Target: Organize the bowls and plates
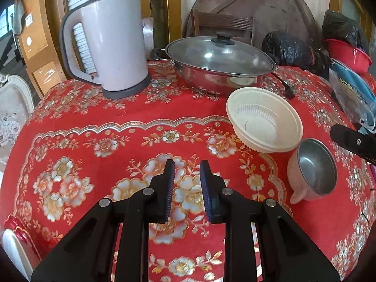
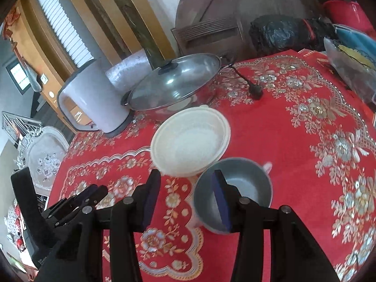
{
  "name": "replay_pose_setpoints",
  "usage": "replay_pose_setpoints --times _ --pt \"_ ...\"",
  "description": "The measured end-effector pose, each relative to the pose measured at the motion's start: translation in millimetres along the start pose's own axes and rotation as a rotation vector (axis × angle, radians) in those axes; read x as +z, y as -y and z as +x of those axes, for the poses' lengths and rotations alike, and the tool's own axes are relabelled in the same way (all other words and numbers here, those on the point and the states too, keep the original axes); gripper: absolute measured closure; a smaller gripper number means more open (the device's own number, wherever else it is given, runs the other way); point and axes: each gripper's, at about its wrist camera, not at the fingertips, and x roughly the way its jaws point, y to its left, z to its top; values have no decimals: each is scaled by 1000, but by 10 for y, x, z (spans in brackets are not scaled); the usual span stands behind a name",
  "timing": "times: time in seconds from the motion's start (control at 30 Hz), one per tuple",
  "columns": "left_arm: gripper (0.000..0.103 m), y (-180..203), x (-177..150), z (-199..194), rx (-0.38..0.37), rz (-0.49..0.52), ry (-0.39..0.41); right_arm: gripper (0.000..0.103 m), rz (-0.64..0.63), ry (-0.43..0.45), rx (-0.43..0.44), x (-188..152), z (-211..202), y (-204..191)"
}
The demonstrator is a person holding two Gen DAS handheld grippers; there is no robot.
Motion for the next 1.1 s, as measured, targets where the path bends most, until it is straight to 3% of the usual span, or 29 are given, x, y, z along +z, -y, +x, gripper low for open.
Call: replay_pose_setpoints --times 0.13,0.3,0.47,0.73,1.0,1.07,1.1 --pt "82 8 112 134 -31 -27 -26 58 20 -36 40 122 153 128" --pt "82 23 302 278 -90 -84 -53 57 31 -71 7 247 355 284" --pt "82 131 472 466 -138 -103 -89 57 76 -99 30 329 558 427" --pt "82 187 627 904 -196 -187 -219 57 120 -129 43 441 794 537" --pt "81 126 725 790 -254 -226 -171 57 142 -151 46 415 916 621" --pt "67 144 761 767 -277 -226 -168 57 143 -155 44 418 943 630" --pt "55 171 777 775 -293 -229 -172 57 145 -157 46 419 953 635"
